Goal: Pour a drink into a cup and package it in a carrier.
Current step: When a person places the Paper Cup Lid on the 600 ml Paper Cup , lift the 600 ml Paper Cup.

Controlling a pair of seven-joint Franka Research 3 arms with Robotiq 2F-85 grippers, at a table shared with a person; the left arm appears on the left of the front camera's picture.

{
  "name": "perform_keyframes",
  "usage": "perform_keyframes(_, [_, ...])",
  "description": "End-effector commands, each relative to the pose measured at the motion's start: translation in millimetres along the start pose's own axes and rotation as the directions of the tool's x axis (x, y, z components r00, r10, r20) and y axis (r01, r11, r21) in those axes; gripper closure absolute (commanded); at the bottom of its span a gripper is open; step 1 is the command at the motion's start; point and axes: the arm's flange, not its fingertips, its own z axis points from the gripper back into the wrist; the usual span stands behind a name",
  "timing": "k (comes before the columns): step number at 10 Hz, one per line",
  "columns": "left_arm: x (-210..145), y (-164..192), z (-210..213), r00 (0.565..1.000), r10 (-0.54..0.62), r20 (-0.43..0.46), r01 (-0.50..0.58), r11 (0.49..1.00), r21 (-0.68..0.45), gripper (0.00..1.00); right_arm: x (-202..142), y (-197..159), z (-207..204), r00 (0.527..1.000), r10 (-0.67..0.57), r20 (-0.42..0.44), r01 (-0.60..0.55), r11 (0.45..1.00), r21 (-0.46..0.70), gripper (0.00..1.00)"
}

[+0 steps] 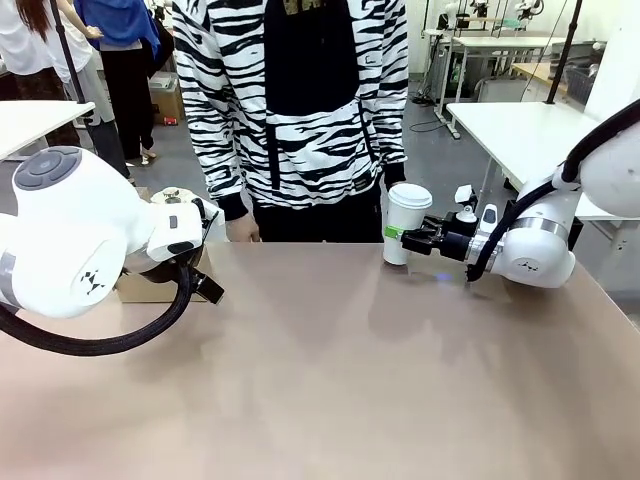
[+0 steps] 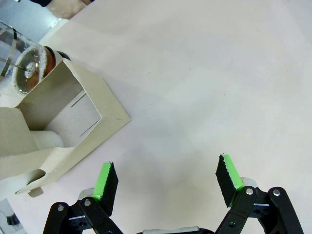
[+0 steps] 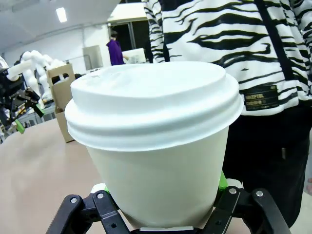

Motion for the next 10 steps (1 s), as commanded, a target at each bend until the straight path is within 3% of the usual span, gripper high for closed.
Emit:
perform_keyframes(1, [0,0,1,1.000,0.000,0.002,0.000,1.000,-0.002,0.00,6,2,-2,1.000,-0.005,0.001,0.005,1.000,0.002,0.20])
perform_keyframes(5, [0,0,1,1.000,0.000,0.002,0.000,1.000,-0.002,0.00,0,0,0,1.000,0.000,0.000,0.000,1.000,0.000,0.19])
perform_keyframes(10, [0,0,1,1.000,0.000,0.002,0.000,1.000,-0.002,0.00,180,44,50,1.000,0.004,-0.025,-0.004,1.000,0.021,0.19])
